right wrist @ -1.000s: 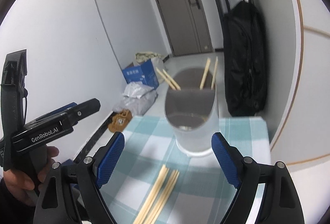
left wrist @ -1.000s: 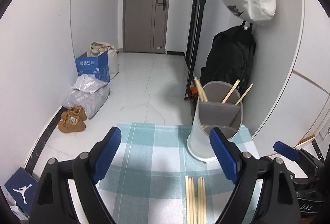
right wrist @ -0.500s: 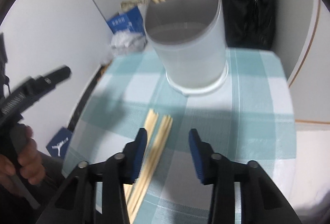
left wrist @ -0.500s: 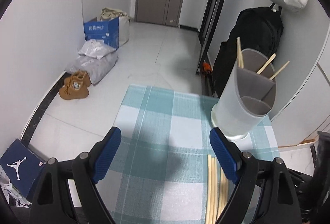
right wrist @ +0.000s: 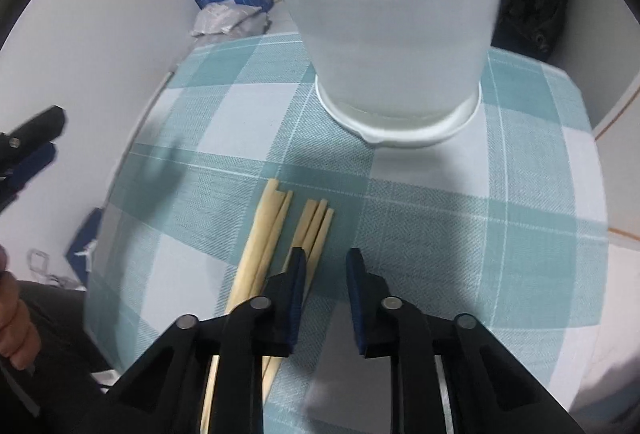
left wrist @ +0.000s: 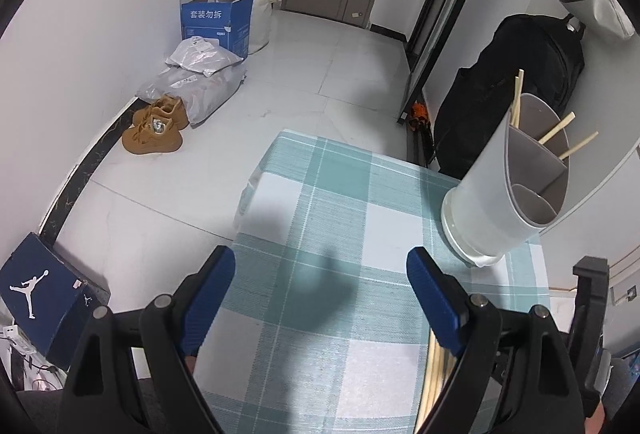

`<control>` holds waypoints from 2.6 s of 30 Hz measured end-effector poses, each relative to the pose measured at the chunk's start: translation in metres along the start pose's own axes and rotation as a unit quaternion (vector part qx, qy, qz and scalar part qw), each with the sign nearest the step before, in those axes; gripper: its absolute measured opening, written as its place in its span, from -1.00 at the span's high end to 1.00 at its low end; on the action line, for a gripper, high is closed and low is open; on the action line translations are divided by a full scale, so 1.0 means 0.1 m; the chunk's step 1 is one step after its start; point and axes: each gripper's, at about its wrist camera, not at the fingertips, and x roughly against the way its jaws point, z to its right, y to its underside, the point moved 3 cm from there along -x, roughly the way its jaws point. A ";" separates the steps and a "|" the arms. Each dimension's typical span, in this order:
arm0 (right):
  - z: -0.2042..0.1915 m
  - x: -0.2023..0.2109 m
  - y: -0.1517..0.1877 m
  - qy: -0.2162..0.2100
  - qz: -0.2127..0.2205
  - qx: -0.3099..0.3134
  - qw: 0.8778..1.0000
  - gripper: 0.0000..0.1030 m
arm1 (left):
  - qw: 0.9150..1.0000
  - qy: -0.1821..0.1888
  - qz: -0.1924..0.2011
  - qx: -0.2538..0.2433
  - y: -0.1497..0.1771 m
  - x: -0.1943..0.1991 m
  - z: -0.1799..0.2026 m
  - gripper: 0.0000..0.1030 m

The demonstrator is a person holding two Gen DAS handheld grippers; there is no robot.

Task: Organize utensils
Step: 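Lower the right tool onto the bundle and grasp one chopstick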

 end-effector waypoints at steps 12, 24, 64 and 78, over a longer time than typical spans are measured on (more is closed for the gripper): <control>-0.07 -0.02 -0.11 0.071 -0.043 0.026 0.996 0.80 | 1.000 0.008 -0.011 0.026 -0.04 -0.01 -0.14 -0.64; -0.04 0.05 -0.10 0.034 -0.037 -0.001 0.999 0.80 | 0.998 0.022 -0.021 0.054 -0.06 0.00 -0.24 -0.64; -0.09 -0.13 -0.34 0.006 -0.028 -0.058 0.998 0.94 | 0.997 0.006 -0.068 0.034 0.07 -0.17 -0.24 -0.64; 0.45 0.62 -0.27 -0.122 0.123 -0.125 0.977 0.94 | 0.977 0.013 -0.187 -0.104 0.61 -0.58 0.56 -0.64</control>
